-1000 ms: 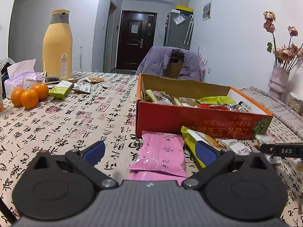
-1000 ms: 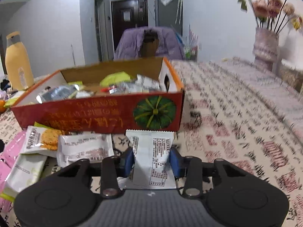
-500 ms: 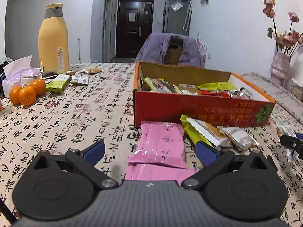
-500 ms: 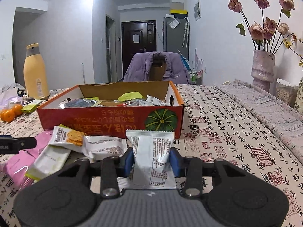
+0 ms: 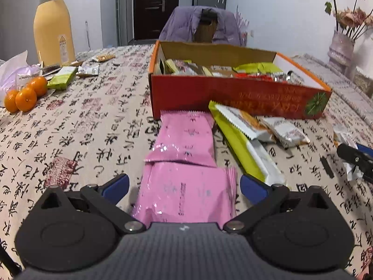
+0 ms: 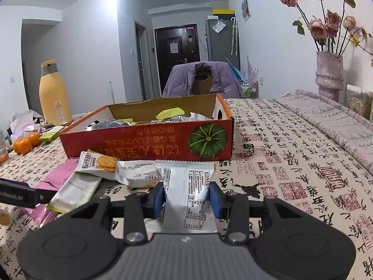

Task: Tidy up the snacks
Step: 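Grasp the pink packet with the left gripper while the right holds the white packet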

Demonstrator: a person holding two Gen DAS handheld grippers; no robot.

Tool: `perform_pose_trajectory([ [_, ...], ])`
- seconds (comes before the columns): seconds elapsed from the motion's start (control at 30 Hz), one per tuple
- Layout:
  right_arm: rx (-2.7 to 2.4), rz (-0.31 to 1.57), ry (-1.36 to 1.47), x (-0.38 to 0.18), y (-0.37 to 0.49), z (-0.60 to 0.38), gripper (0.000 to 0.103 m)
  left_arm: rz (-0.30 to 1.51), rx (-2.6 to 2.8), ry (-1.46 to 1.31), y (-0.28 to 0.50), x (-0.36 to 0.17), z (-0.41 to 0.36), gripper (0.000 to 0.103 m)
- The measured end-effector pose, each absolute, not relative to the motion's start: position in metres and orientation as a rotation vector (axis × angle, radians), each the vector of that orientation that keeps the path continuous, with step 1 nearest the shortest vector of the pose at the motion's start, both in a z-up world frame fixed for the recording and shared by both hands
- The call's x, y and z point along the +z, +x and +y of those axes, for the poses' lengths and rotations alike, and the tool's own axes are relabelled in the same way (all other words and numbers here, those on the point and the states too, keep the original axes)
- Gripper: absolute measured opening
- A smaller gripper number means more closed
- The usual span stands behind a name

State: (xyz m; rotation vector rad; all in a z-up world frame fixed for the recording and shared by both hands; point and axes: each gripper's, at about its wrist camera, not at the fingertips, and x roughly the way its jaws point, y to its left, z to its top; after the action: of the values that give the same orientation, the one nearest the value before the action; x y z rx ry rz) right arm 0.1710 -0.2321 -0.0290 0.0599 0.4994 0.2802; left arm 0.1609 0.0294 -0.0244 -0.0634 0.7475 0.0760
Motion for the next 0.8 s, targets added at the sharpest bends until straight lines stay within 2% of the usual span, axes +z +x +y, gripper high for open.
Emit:
perform_pose_trajectory([
  [0.37,0.305,0.499,0.081,-0.033,0.168,-0.234,0.04,0.777,0.107,-0.038,0.164,-0.034,0.024,0.103],
  [0.53,0.314,0.501,0.081,-0.033,0.168,-0.234,0.04,0.753,0.097,-0.028,0.158,-0.031,0.02,0.084],
  [0.8,0.321,0.499,0.077,-0.033,0.167,-0.233,0.04,0.731,0.098,-0.039,0.149,-0.028,0.02,0.07],
])
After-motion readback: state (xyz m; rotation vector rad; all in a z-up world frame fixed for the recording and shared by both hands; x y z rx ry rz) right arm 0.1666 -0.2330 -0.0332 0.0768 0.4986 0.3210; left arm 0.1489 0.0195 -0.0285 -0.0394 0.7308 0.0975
